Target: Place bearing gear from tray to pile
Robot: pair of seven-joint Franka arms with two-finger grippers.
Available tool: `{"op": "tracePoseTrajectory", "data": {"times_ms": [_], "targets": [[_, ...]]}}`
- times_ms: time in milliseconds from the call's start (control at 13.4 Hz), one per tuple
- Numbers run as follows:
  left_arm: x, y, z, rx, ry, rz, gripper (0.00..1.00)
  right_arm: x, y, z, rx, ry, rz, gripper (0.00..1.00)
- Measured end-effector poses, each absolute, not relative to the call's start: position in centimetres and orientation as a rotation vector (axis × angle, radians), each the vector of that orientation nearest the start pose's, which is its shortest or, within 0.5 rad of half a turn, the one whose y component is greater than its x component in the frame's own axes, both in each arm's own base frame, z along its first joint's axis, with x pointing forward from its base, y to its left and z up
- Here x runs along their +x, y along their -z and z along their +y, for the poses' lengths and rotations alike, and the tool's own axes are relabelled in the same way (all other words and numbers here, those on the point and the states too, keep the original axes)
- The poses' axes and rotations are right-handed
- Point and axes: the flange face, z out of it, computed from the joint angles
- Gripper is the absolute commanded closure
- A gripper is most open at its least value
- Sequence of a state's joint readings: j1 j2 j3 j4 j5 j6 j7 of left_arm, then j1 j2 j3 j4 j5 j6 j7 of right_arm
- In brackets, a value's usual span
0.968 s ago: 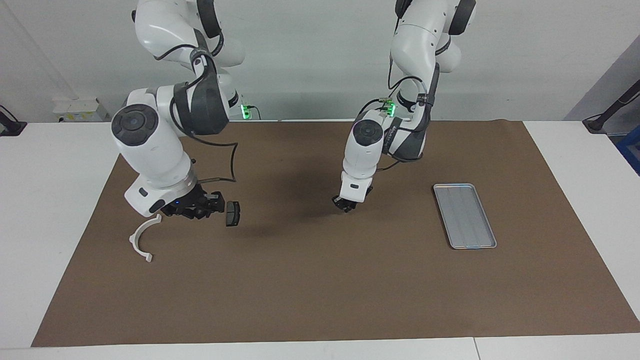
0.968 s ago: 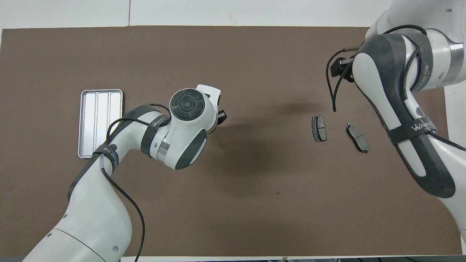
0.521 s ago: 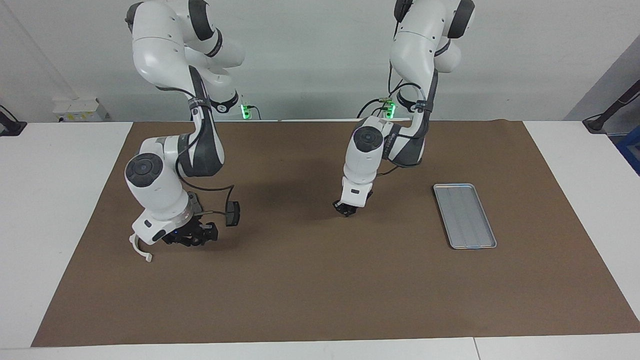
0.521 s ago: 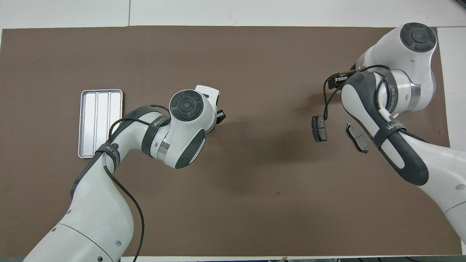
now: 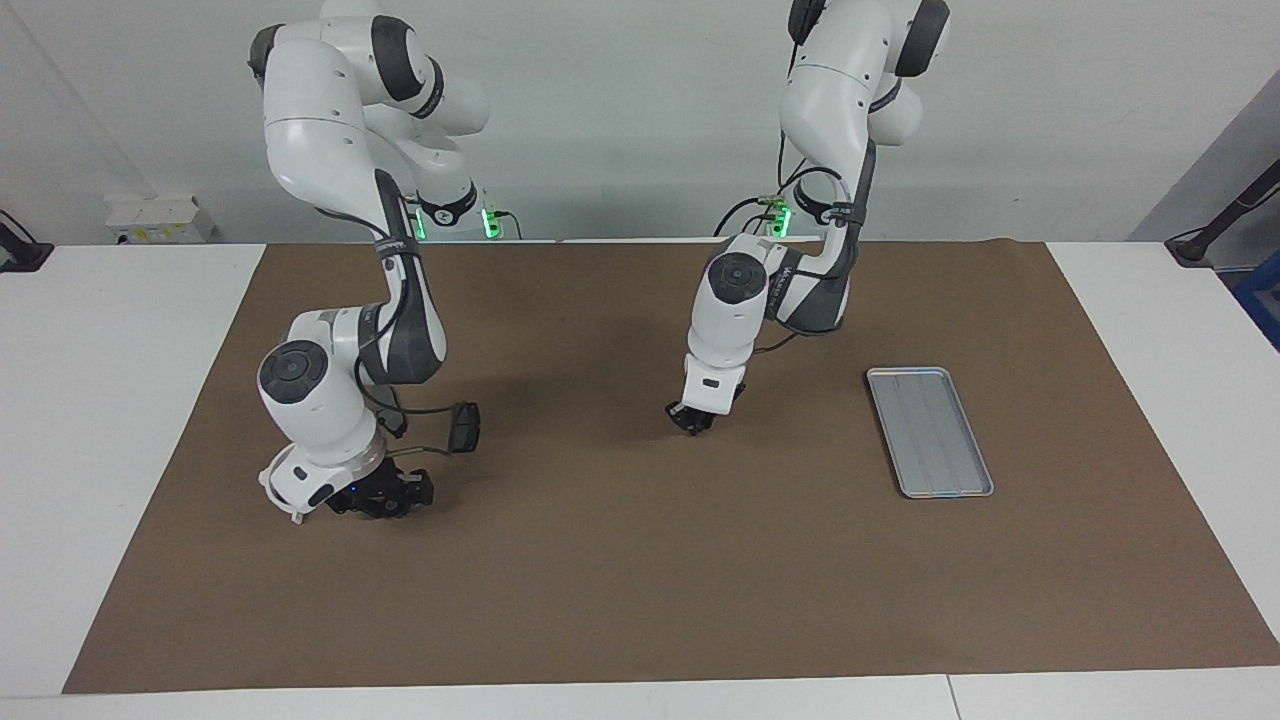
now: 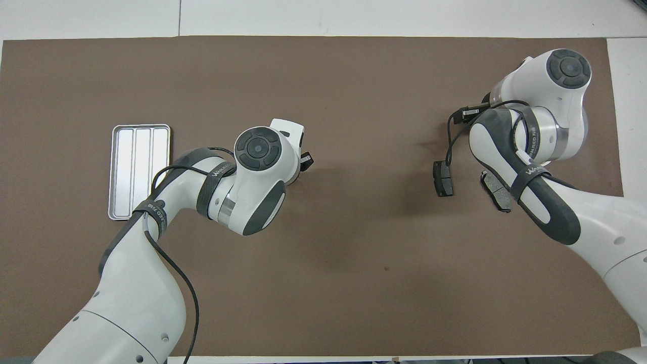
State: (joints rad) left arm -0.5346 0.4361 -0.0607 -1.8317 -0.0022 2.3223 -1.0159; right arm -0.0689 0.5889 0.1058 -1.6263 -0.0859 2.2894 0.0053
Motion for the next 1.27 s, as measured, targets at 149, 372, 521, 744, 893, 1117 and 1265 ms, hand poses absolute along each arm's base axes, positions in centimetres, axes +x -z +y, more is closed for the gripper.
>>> {"op": "tracePoseTrajectory", "data": {"times_ms": [149, 372, 521, 744, 893, 1117, 1265], "targets": [[53.9, -30.0, -36.2, -3.124, 0.03, -0.692, 0.01, 69.6, -28.2, 1.5, -3.144, 0.121, -0.104, 0.0], [54.8, -30.5, -35.2, -3.109, 0.035, -0.726, 0.0, 69.6, -29.4, 1.9, -3.144, 0.13, -0.11, 0.0], [56.6, -32.9, -32.4, -3.074, 0.053, -0.786, 0.0, 69.5, -32.1, 3.4, -3.148, 0.112, -0.09, 0.0], [59.0, -41.7, -21.4, -3.059, 0.036, -0.716, 0.0, 68.0, -37.8, 8.4, -3.16, 0.061, 0.022, 0.0], [58.8, -47.0, -13.0, -3.069, 0.002, -0.612, 0.0, 66.2, -40.4, 13.6, -3.161, 0.03, 0.183, 0.0], [57.0, -51.7, -5.5, -3.085, -0.045, -0.49, 0.0, 63.4, -41.3, 22.6, -3.129, 0.036, 0.447, 0.0], [55.3, -54.4, -2.8, -3.097, -0.064, -0.407, 0.0, 61.3, -41.3, 27.9, -3.09, 0.039, 0.631, 0.0]]}}
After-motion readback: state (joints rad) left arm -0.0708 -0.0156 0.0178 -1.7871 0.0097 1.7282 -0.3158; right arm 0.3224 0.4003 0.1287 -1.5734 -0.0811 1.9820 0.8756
